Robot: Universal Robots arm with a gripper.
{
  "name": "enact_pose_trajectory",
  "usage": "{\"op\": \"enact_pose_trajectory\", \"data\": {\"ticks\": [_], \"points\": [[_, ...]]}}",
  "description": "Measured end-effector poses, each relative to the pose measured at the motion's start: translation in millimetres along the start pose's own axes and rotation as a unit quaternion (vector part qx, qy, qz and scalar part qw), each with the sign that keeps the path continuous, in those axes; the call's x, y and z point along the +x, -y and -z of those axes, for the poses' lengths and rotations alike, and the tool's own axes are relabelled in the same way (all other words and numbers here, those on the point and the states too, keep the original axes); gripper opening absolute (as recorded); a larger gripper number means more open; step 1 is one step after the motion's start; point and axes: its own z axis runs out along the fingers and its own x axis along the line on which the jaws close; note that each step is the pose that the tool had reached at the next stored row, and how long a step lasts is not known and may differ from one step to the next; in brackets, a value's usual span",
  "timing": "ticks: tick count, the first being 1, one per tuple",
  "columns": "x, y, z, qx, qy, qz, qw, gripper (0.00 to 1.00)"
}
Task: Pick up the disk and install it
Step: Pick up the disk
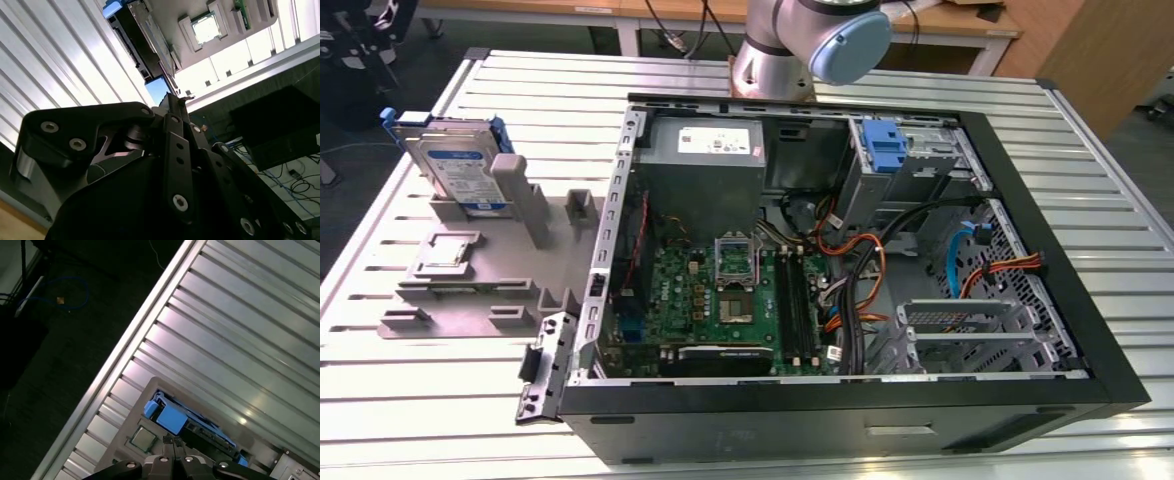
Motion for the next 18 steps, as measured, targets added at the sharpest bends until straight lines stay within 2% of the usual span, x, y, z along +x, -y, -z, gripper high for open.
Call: {"op": "enact_pose_trajectory", "data": {"ticks": [4,9,14,18], "points": [[0.0,0.0,0.0,0.0003,-0.0006,0.023,0.9997,0.10],[0.0,0.0,0.0,0.0006,-0.0014,0.051,0.9987,0.10],[0.0,0.0,0.0,0.0009,-0.0024,0.078,0.9969,0.10],[0.0,0.0,-0.1,0.0011,-0.0031,0.101,0.9949,0.10]]}}
